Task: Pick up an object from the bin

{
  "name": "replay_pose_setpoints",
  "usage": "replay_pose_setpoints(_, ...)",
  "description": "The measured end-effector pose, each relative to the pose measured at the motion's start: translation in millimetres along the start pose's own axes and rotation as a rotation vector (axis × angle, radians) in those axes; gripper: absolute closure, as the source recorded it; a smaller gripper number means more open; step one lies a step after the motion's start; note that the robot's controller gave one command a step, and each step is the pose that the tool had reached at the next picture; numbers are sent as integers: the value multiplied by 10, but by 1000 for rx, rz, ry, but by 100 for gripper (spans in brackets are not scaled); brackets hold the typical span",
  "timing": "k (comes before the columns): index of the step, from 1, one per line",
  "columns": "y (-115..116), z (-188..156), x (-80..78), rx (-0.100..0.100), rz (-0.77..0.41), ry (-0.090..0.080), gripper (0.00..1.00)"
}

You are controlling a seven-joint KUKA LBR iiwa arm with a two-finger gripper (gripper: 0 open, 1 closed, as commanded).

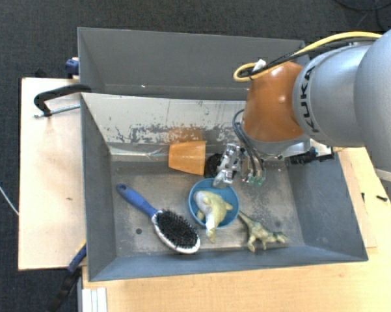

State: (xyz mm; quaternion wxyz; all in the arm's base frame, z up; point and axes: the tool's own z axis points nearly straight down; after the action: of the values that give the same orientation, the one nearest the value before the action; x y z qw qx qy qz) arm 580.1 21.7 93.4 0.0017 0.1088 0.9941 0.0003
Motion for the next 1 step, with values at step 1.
replay_pose_setpoints(1,0,0,0,0,0,0,100)
